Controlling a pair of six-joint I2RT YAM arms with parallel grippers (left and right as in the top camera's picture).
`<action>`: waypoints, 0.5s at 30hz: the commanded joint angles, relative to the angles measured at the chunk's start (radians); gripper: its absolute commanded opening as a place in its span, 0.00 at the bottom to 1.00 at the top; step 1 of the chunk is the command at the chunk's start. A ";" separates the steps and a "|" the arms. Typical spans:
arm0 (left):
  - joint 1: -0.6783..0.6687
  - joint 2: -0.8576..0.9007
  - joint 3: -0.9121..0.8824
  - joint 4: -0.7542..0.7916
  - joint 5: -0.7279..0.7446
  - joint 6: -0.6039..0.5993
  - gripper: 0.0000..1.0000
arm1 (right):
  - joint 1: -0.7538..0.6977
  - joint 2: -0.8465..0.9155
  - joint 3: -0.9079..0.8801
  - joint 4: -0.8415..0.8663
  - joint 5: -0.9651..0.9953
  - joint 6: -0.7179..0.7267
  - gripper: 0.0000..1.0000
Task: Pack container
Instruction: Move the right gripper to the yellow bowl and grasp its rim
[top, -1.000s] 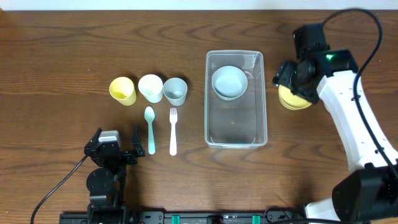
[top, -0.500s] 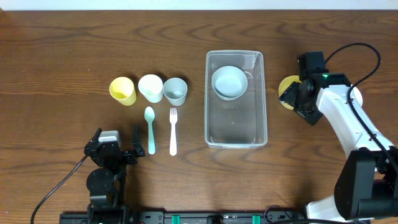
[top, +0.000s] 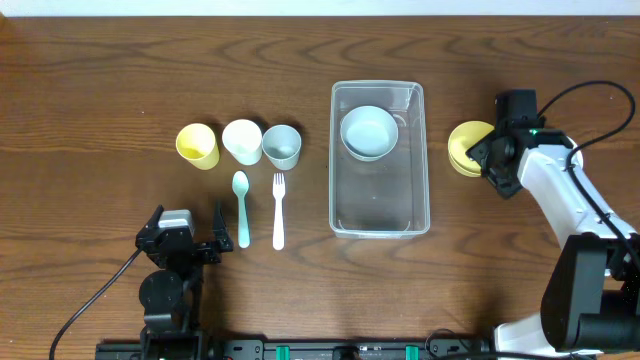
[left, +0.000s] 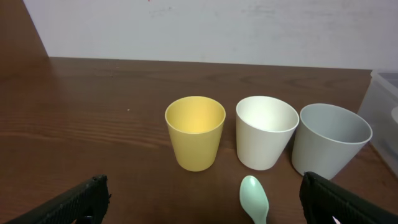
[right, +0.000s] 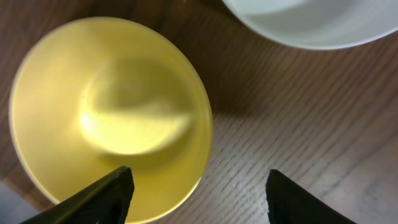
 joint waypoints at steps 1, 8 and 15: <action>-0.004 -0.006 -0.017 -0.039 -0.030 -0.004 0.98 | -0.003 0.001 -0.052 0.045 0.014 0.024 0.64; -0.004 -0.006 -0.017 -0.039 -0.030 -0.004 0.98 | -0.004 0.001 -0.097 0.111 0.015 0.016 0.47; -0.004 -0.006 -0.017 -0.039 -0.029 -0.004 0.98 | -0.004 0.001 -0.098 0.115 0.016 0.013 0.19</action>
